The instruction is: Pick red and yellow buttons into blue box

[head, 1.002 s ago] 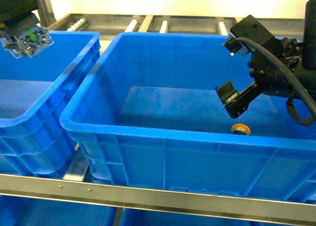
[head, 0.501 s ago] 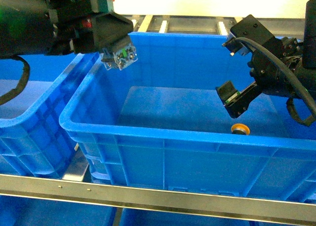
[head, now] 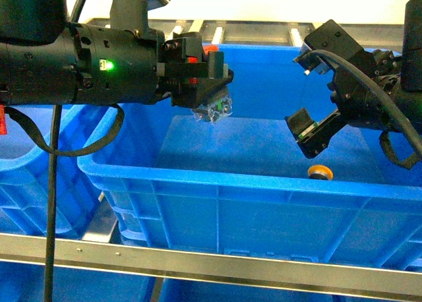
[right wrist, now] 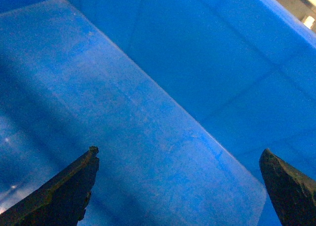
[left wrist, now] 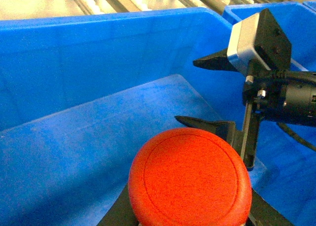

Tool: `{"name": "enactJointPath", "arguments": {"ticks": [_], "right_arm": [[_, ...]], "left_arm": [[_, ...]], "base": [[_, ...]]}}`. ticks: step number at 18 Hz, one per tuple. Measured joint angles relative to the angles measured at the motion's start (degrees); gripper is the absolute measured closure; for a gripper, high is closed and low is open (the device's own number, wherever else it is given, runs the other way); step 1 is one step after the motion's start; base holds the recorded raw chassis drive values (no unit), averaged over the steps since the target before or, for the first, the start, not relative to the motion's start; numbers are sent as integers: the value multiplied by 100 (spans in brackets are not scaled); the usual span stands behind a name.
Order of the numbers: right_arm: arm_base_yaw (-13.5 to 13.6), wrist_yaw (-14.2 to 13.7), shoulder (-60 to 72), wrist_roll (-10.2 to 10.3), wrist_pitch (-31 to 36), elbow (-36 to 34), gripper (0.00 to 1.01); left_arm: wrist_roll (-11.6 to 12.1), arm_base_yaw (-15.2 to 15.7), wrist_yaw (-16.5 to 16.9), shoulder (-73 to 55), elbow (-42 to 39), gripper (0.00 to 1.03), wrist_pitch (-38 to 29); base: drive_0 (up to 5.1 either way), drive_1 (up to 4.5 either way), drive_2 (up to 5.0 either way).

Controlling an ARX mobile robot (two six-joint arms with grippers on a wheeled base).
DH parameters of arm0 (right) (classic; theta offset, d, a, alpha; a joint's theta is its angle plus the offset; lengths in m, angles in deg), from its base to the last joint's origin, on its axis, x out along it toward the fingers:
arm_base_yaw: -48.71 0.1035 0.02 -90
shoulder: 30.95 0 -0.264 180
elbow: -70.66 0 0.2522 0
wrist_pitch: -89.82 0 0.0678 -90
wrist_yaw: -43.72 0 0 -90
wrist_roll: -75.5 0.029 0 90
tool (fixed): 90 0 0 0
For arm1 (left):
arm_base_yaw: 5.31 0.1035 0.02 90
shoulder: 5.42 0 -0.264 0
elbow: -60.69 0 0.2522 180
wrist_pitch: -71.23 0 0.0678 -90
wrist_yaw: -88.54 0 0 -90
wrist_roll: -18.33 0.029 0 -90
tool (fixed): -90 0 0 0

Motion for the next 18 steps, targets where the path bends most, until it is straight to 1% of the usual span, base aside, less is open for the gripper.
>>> {"name": "enactJointPath", "arguments": {"ticks": [1, 2, 5, 7, 8, 9, 12, 13, 14, 15, 17, 18], "right_arm": [[-11, -2, 0, 0, 0, 0, 3], [-13, -4, 0, 0, 0, 0, 3], [-4, 2, 0, 0, 0, 0, 3], [-11, 2, 0, 0, 0, 0, 3], [-11, 2, 0, 0, 0, 0, 3], [-11, 0, 0, 0, 0, 0, 3], [-11, 2, 0, 0, 0, 0, 3], [-11, 2, 0, 0, 0, 0, 3], [-11, 2, 0, 0, 0, 0, 3], [-11, 2, 0, 0, 2, 0, 3], [-11, 2, 0, 0, 0, 0, 3], [-11, 2, 0, 0, 0, 0, 3]], "left_arm": [[24, -9, -92, -2, 0, 78, 13], [50, 24, -127, -11, 0, 64, 15], [50, 52, -144, -11, 0, 33, 7], [52, 48, -142, -11, 0, 8, 4], [57, 42, -142, -11, 0, 4, 4], [57, 42, -142, -11, 0, 5, 4], [57, 44, -142, -11, 0, 5, 4], [83, 48, -232, -9, -57, 5, -155], [116, 57, -330, 52, -138, 5, -149], [164, 92, -535, 295, -413, 5, -304], [201, 192, -903, 1209, -785, 5, -214], [201, 225, -944, 1419, -758, 5, -299]], "base": [[0, 0, 0], [0, 0, 0], [0, 0, 0], [0, 0, 0], [0, 0, 0], [0, 0, 0], [0, 0, 0], [0, 0, 0], [0, 0, 0], [0, 0, 0], [0, 0, 0], [0, 0, 0]]}}
